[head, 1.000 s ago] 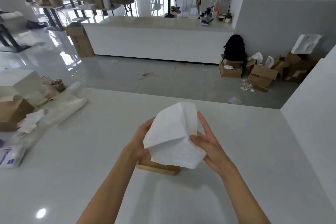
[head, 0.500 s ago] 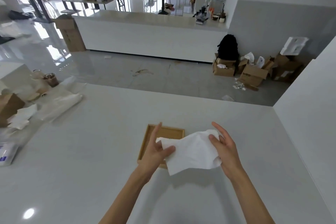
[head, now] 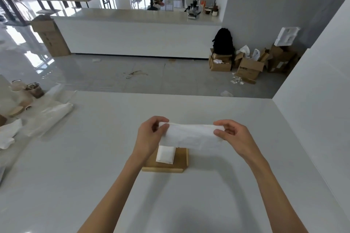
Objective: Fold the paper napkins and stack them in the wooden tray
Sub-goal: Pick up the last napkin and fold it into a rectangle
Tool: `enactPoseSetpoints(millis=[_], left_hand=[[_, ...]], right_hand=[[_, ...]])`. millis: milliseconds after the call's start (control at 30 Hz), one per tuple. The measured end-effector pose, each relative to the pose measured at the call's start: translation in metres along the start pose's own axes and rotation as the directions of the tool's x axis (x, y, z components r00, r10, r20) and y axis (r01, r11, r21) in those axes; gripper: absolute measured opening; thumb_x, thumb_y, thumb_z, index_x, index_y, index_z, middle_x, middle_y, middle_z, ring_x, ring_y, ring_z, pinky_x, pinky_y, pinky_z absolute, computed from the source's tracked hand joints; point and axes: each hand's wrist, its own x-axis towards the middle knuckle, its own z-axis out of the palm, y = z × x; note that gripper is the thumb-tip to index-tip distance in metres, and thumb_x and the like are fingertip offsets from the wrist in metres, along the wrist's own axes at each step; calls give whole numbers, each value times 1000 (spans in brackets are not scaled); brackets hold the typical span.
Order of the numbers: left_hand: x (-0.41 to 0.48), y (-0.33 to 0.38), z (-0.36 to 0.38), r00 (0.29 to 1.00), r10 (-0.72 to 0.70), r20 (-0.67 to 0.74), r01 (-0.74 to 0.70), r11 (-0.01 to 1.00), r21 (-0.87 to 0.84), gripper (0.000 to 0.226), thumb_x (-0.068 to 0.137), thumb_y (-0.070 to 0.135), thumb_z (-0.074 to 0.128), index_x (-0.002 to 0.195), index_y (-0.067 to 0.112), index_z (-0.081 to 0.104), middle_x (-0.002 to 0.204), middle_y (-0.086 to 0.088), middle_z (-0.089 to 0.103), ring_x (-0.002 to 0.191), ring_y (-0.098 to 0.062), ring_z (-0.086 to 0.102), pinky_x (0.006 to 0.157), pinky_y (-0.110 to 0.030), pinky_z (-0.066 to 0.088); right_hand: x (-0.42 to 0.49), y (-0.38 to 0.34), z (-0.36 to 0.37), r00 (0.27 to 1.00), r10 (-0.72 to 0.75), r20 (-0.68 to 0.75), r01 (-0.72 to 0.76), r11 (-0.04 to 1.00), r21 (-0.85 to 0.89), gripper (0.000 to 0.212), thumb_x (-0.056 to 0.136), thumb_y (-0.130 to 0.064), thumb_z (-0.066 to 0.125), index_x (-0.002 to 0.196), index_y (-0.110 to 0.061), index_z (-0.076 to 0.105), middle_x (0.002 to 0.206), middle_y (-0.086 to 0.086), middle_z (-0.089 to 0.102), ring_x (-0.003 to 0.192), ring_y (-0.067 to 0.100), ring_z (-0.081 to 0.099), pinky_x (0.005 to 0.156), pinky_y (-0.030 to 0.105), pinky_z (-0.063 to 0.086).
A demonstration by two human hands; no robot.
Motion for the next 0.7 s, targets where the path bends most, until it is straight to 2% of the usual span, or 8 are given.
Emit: enactPoseSetpoints(millis=[100, 200, 367, 467, 567, 633, 700], left_hand=[[11, 8, -6, 998, 61, -10, -61, 998, 35, 12, 95, 16, 64, 101, 22, 73, 93, 16, 68, 82, -5, 62, 69, -4, 45], [23, 13, -11, 995, 94, -24, -93, 995, 24, 10, 94, 16, 66, 100, 19, 73, 85, 12, 66, 74, -6, 58, 65, -6, 44], [38, 16, -19, 991, 128, -25, -127, 991, 29, 7, 94, 15, 67, 96, 19, 73, 80, 13, 64, 68, -4, 54, 64, -10, 43], [45, 14, -23, 991, 132, -34, -131, 991, 14, 8, 94, 15, 66, 93, 19, 73, 92, 11, 71, 80, -8, 64, 71, -14, 49], [48, 10, -24, 993, 106, -58, -106, 994, -9, 9, 94, 14, 66, 91, 19, 72, 97, 6, 72, 89, -14, 67, 79, -26, 55], [48, 10, -24, 994, 64, -87, -65, 998, -6, 10, 93, 12, 67, 90, 20, 71, 104, 3, 66, 94, -14, 64, 88, -33, 55], [45, 11, -23, 989, 91, -114, -88, 996, 29, 10, 93, 12, 67, 101, 19, 68, 117, 3, 54, 108, -15, 57, 101, -35, 50]], right_hand=[[7, -9, 2, 998, -15, -60, 16, 1000, 6, 12, 84, -17, 78, 95, -23, 75, 97, 5, 74, 81, 19, 65, 82, 29, 54], [16, -15, 3, 993, -35, -111, 36, 999, 11, 11, 85, -17, 77, 95, -19, 75, 93, 1, 74, 84, 15, 66, 79, 28, 56], [33, -23, 8, 988, -63, -141, 63, 998, -6, 7, 88, -14, 74, 95, -14, 73, 94, 3, 74, 86, 17, 66, 80, 32, 57], [43, -25, 12, 981, -98, -166, 95, 995, -25, 3, 89, -14, 73, 92, -15, 72, 95, 0, 72, 86, 12, 64, 84, 35, 55], [53, -32, 15, 967, -193, -166, 175, 978, -117, 3, 91, -17, 71, 90, -19, 70, 113, -6, 68, 104, 5, 62, 95, 29, 49], [59, -43, 14, 958, -254, -133, 237, 963, -131, 5, 92, -17, 69, 90, -21, 68, 107, -11, 71, 105, 4, 63, 98, 27, 47], [63, -61, 11, 954, -294, -54, 282, 944, -169, 6, 93, -17, 67, 91, -23, 67, 93, -17, 70, 96, 2, 65, 88, 23, 49]])
